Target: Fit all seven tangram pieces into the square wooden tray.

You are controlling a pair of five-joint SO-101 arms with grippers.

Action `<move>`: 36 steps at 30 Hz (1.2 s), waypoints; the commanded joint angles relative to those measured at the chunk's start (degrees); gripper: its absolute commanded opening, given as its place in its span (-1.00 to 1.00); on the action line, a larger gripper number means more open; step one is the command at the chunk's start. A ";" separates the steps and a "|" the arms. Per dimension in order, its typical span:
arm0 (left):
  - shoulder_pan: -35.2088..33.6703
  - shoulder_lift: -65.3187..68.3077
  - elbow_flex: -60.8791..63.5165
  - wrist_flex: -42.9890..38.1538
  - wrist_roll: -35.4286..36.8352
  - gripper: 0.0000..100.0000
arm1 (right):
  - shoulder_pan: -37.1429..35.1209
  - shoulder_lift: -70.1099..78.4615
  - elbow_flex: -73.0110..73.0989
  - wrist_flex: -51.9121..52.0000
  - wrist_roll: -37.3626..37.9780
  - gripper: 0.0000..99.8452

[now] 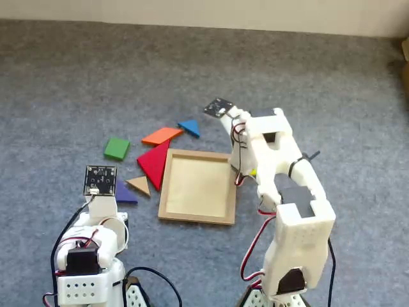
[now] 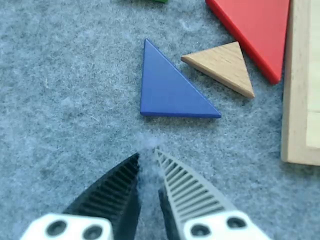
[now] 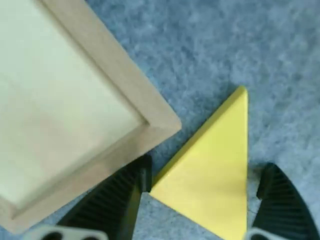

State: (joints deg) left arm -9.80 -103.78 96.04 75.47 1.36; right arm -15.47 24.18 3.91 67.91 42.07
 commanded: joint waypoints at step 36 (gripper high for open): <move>-0.84 -0.57 1.10 0.35 -0.26 -0.96 | 8.04 2.33 -4.62 8.92 -35.43 -0.60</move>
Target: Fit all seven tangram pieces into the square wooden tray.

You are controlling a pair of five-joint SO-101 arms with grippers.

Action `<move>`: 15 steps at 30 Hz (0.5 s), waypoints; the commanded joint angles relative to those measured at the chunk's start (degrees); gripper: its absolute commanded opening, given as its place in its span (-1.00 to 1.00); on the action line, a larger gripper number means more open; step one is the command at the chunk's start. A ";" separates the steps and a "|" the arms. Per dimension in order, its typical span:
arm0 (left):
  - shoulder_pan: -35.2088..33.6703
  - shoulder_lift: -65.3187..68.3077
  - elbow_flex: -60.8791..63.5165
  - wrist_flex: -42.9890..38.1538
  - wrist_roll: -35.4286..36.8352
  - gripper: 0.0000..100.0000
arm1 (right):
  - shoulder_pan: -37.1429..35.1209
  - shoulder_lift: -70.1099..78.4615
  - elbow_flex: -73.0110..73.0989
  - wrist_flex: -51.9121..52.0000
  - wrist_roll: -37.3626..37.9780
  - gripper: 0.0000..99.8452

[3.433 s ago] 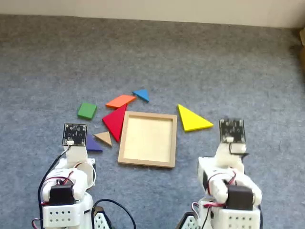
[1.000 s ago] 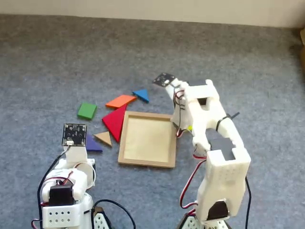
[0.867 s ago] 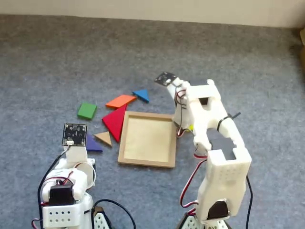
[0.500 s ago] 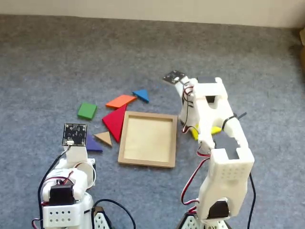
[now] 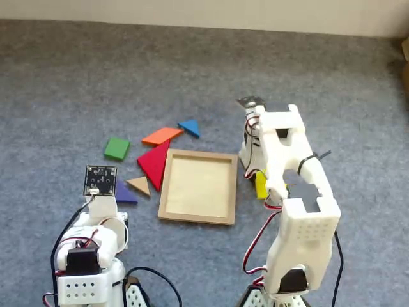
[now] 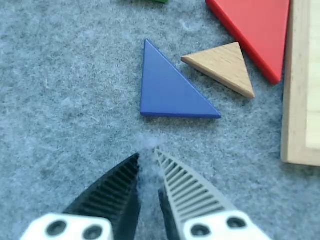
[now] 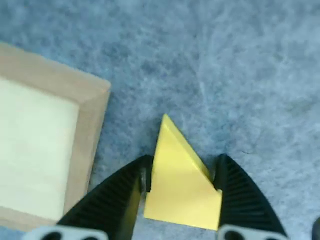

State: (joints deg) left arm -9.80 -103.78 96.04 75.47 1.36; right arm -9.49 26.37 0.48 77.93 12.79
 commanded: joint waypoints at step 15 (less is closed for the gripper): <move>-0.84 -0.57 1.10 0.35 -0.26 -0.96 | 4.09 -10.51 -5.67 0.31 -8.44 -0.58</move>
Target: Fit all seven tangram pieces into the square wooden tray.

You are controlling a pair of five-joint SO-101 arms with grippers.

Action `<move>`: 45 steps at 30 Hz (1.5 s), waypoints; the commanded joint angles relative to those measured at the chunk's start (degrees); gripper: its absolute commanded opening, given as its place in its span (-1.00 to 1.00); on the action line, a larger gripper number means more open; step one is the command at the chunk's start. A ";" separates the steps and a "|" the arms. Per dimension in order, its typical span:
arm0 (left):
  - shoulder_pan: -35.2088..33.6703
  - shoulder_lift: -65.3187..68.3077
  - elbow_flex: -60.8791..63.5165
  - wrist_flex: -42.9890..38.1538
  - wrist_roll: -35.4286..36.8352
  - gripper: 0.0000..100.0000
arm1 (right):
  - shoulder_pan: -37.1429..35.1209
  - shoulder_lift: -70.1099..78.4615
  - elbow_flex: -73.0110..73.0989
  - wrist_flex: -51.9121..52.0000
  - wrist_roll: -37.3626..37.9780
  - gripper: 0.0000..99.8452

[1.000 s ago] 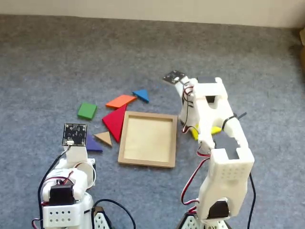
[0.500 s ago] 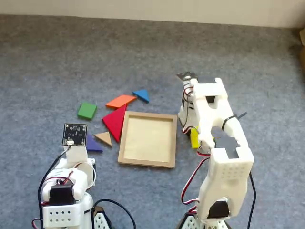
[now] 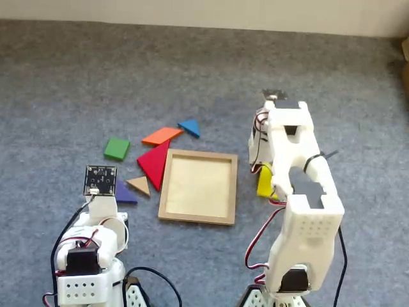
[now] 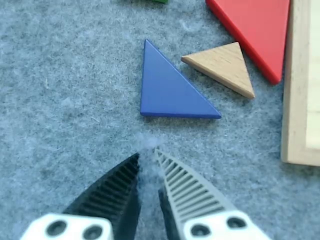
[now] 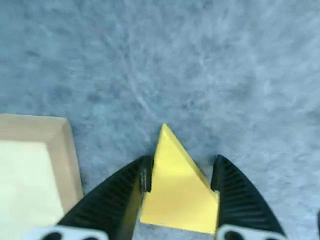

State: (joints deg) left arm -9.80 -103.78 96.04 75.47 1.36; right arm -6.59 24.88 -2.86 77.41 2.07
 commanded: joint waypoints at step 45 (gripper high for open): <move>-0.84 -0.57 1.10 0.35 -0.26 -0.96 | -5.05 -27.03 40.92 -25.98 20.92 -0.09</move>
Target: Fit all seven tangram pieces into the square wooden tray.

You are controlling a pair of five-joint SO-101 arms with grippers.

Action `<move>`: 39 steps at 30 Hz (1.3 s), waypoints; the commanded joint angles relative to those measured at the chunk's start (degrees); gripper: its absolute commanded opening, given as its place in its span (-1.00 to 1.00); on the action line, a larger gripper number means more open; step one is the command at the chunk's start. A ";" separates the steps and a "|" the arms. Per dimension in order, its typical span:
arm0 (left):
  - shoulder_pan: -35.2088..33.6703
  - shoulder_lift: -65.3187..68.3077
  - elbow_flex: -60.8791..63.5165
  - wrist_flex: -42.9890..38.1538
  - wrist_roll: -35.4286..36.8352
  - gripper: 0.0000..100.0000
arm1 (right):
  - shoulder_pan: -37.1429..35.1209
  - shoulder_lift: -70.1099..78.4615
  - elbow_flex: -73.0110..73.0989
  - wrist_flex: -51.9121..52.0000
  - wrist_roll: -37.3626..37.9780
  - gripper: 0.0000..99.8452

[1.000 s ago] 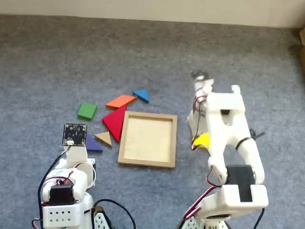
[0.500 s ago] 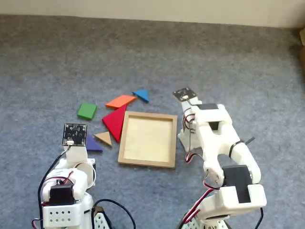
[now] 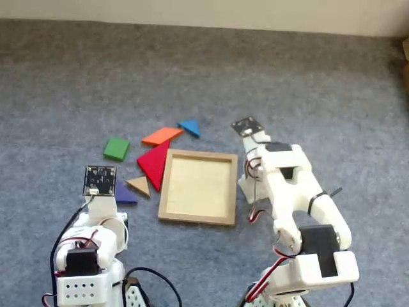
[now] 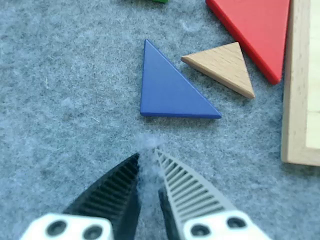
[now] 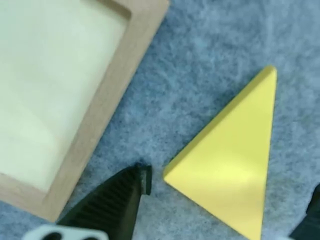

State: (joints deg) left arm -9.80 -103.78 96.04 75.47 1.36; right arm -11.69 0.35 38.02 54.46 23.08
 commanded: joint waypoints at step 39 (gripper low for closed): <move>-0.84 -0.57 1.10 0.35 -0.26 -0.96 | 3.38 -3.12 -0.22 -2.51 -0.09 -0.58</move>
State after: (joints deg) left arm -9.80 -103.78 96.04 75.47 1.36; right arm -9.23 -0.35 38.02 53.41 23.08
